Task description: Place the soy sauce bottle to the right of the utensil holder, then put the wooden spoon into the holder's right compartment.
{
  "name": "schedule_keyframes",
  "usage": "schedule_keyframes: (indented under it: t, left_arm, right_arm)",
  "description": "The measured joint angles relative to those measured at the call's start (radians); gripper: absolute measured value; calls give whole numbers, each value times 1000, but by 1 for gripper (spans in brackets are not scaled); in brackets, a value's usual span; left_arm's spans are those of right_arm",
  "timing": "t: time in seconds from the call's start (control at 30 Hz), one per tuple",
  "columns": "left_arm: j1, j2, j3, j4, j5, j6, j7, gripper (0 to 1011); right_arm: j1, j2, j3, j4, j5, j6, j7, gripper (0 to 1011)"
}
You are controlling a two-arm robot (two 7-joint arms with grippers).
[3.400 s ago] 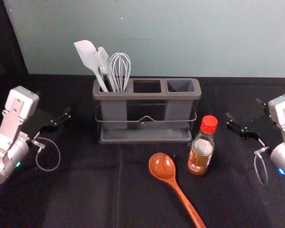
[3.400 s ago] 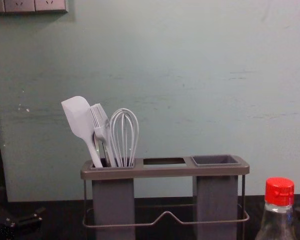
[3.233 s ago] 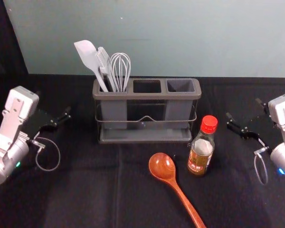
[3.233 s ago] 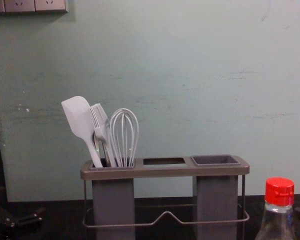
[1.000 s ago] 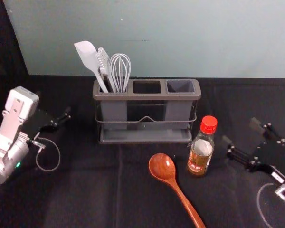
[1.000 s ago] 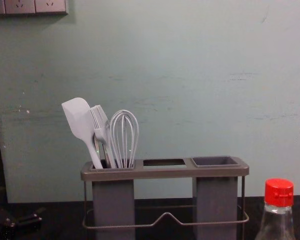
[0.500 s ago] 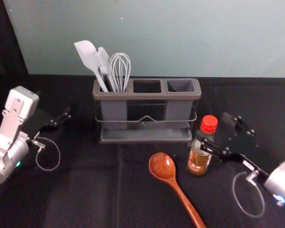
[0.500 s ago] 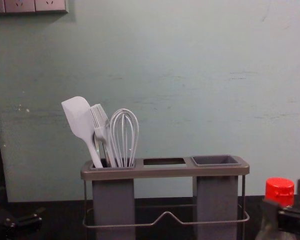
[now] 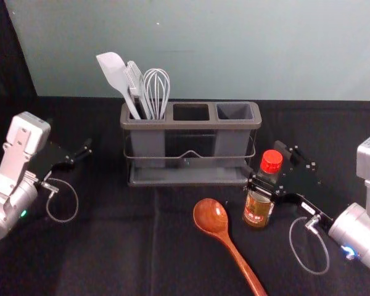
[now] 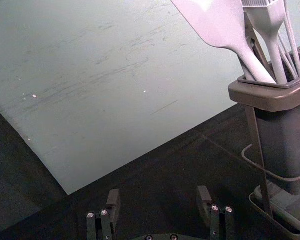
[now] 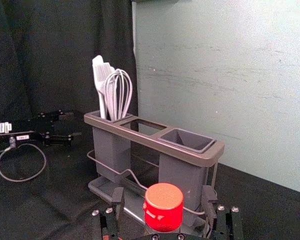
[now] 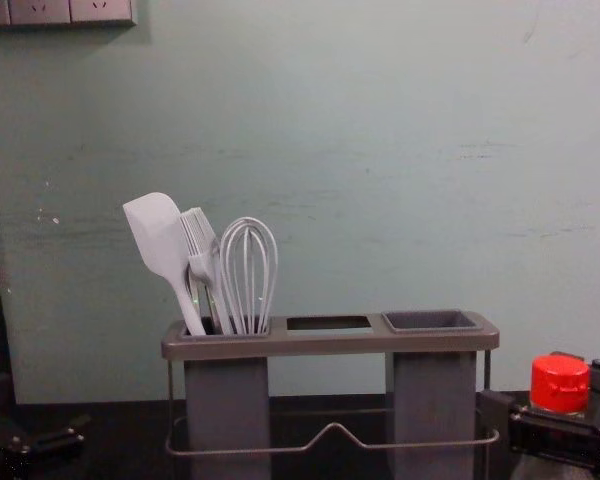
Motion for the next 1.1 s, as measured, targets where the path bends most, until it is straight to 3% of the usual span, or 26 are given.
schedule_keyframes:
  t: [0.4, 0.67, 1.1]
  left_arm:
    - [0, 0, 0, 0, 0, 0, 0, 1005]
    - [0, 0, 0, 0, 0, 0, 0, 1005]
    - [0, 0, 0, 0, 0, 0, 0, 1005]
  right_arm:
    - [-49, -4, 35, -51, -23, 15, 1, 681]
    - [-94, -2, 69, -90, -34, 19, 0, 403]
    - [-157, 5, 142, -158, -46, 19, 0, 392]
